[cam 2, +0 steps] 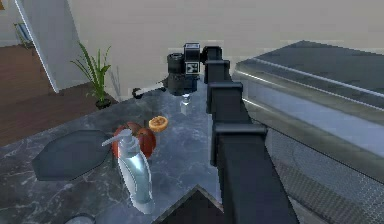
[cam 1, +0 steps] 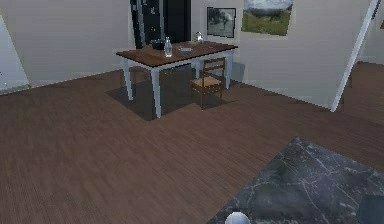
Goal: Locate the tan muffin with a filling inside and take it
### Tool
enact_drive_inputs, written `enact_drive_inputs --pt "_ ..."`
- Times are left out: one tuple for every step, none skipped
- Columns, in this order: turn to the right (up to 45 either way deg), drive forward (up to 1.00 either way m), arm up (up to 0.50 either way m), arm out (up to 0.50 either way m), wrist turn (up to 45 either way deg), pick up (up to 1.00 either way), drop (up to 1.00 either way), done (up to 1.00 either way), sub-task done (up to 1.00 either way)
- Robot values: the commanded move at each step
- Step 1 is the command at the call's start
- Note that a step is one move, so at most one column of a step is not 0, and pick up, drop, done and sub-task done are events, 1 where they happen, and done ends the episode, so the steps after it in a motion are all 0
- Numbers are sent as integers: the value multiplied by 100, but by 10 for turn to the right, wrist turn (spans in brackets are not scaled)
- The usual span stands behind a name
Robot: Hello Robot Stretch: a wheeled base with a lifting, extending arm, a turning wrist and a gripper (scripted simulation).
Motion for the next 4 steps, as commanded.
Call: enact_drive_inputs --pt "0 0 -14 0 0 0 0 0 0" --pt "0 0 0 0 0 100 0 0 0" --pt "0 0 10 0 0 0 0 0 0" --pt "0 0 0 0 0 0 0 100 0"
